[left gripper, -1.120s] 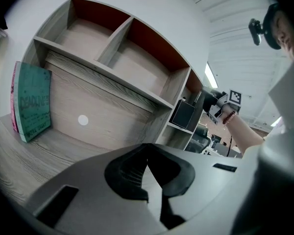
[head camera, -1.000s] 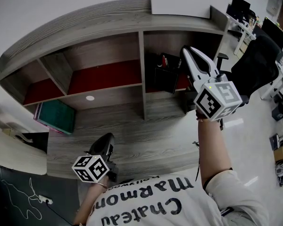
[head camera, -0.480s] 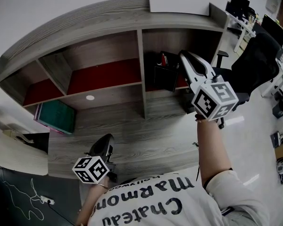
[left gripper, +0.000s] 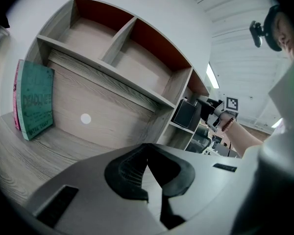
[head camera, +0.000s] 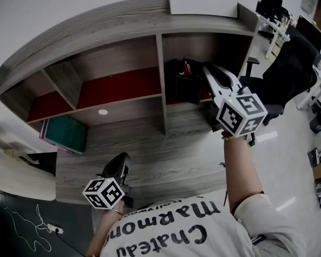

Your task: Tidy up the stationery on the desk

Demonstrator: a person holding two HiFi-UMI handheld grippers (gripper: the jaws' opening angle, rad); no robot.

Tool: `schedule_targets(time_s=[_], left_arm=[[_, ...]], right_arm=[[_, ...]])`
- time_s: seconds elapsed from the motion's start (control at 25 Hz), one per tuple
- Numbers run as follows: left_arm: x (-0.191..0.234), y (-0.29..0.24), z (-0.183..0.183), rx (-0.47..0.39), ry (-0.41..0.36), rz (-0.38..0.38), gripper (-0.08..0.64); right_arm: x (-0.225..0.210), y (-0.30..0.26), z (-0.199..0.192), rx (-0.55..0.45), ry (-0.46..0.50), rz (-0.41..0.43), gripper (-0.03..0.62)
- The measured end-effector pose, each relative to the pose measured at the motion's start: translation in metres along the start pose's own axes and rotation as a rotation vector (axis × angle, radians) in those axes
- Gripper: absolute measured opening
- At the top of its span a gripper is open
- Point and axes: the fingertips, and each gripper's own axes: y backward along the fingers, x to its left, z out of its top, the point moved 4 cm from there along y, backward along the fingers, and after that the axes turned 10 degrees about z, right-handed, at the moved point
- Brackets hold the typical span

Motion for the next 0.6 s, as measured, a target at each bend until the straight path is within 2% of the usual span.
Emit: schedule_targets(time_s=[0.6], left_arm=[[0.0036,0.0012,0.0029,0.001,0.000,-0.009,0.014]], right_arm=[[0.0050,-0.0048,-0.0092,0.068,0.012,-0.001,0.048]])
